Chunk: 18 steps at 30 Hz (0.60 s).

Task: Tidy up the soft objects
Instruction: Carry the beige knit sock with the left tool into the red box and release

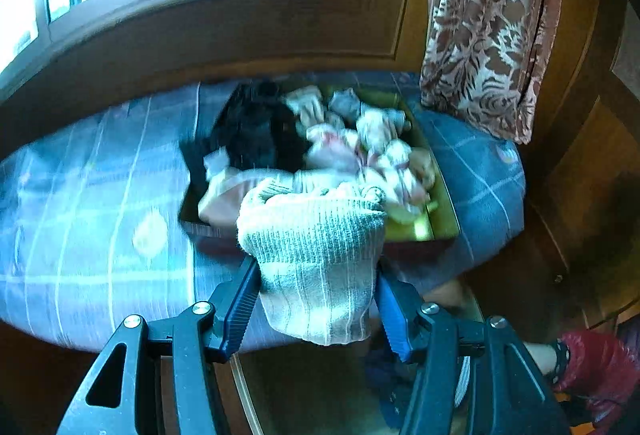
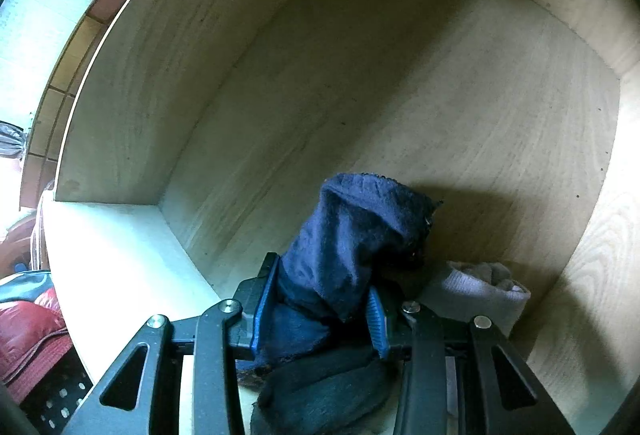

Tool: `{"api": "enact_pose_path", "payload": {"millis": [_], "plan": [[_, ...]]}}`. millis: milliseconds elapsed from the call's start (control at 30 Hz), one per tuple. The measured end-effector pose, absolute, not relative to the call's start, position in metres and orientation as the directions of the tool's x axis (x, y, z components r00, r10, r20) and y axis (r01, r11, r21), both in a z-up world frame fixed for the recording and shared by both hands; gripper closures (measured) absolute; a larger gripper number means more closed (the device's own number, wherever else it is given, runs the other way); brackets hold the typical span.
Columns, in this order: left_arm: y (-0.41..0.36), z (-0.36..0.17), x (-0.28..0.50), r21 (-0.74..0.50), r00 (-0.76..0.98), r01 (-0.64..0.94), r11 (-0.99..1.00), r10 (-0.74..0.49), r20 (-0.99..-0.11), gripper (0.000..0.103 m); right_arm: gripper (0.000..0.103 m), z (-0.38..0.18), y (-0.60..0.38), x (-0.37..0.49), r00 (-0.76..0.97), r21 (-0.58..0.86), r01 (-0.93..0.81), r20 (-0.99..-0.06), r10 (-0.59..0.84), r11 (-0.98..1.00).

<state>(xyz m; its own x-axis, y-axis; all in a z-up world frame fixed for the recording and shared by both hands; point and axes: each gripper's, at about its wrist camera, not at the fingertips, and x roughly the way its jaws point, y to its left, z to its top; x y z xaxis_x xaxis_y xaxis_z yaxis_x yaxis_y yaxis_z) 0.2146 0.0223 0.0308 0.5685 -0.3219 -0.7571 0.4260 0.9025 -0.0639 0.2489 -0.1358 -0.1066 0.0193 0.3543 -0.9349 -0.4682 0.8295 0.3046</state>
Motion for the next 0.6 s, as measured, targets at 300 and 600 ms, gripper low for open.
{"api": "enact_pose_path", "payload": {"millis": [300, 600], "plan": [[-0.014, 0.04, 0.285, -0.011, 0.596, 0.423, 0.906, -0.287, -0.75, 0.046, 0.063, -0.11, -0.149, 0.252, 0.023, 0.345, -0.457, -0.917, 0.399, 0.82], [-0.033, 0.024, 0.341, 0.014, 0.571, 0.39, 0.921, -0.229, -0.788, 0.046, 0.063, -0.11, -0.158, 0.254, 0.02, 0.365, -0.457, -0.908, 0.419, 0.811]]}}
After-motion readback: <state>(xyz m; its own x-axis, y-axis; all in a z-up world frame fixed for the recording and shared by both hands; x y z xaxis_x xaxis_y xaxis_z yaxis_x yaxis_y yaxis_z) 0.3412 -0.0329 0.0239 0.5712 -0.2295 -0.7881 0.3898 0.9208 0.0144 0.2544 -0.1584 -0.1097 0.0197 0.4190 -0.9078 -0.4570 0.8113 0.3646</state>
